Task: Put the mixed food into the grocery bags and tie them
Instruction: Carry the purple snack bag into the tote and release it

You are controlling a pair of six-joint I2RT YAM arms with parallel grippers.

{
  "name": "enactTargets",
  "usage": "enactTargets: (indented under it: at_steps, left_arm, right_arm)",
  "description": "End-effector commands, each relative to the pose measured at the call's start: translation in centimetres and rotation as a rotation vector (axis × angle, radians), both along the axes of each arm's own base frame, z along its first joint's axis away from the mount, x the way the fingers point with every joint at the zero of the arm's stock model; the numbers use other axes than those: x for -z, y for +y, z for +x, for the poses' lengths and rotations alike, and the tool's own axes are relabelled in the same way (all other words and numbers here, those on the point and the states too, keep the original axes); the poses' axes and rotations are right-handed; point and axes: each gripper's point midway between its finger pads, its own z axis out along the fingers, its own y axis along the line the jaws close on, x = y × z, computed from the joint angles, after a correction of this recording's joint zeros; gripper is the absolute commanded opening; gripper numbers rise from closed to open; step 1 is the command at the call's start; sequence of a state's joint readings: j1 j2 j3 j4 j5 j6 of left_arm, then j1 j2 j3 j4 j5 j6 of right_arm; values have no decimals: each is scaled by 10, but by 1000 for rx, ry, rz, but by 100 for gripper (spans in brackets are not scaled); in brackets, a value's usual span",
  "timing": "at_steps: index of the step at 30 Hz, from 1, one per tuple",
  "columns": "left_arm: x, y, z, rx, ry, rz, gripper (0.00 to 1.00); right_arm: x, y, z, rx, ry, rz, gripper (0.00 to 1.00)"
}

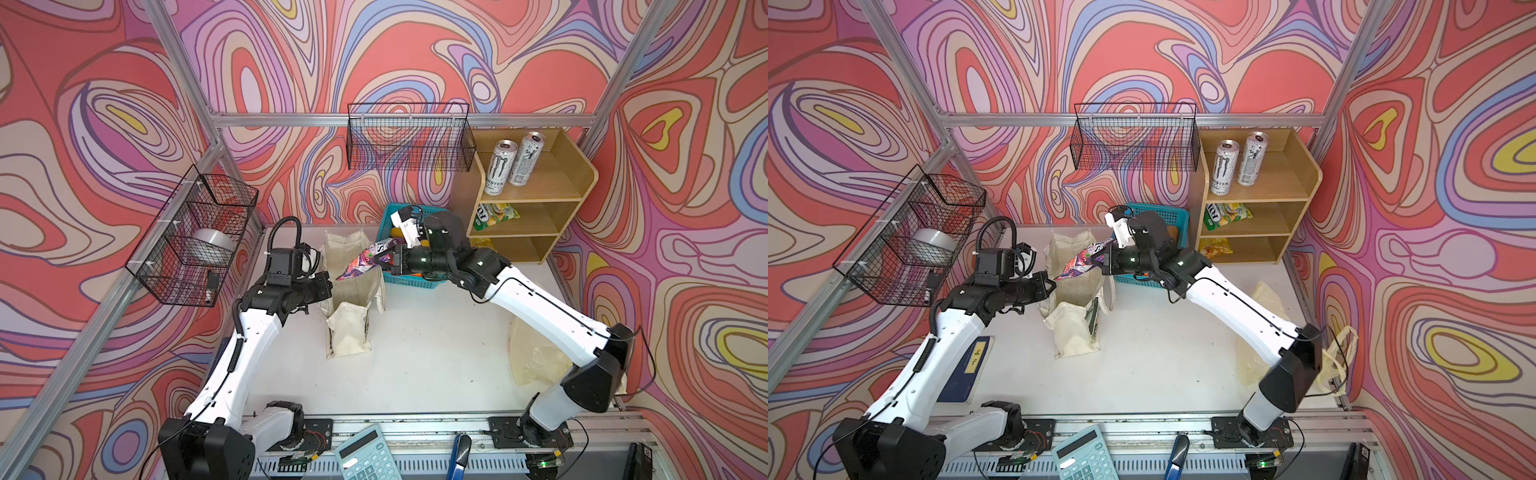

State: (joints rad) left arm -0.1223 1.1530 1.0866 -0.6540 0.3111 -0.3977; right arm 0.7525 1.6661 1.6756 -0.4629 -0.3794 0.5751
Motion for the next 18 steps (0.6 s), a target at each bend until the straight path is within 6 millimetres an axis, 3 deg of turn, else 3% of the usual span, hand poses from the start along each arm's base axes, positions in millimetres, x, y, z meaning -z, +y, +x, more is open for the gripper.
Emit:
enactTargets:
  at_steps: [1,2,3,4,6,7,9,12,13,18]
  left_arm:
    - [-9,4,-1,-6,-13,14,0]
    - [-10,4,-1,-5,-14,14,0]
    - [-10,4,-1,-5,-13,12,0]
    - [-10,3,-2,-4,-11,11,0]
    - [-12,3,-2,-3,-14,8,0]
    - [-12,3,-2,-2,-15,6,0]
    - [-13,3,-3,-4,-19,8,0]
    - [-13,4,-3,-6,-19,13,0]
    - [-13,4,-3,-6,-19,13,0]
    - [-11,2,-4,-1,-17,3,0]
  right_arm:
    - [18,9,11,-30,-20,-70,16]
    - [25,10,12,-45,-18,-104,41]
    - [22,7,12,-45,-32,-125,58]
    - [34,8,15,-49,-19,-157,66]
    - [29,2,14,-48,-29,-161,73]
    - [8,-8,10,-37,-64,-134,75]
    - [-7,-28,11,13,-83,-114,75]
    - [-19,-83,25,162,-76,-67,73]
    - [-19,-112,35,241,-67,-47,73]
    - [17,-254,69,628,59,34,70]
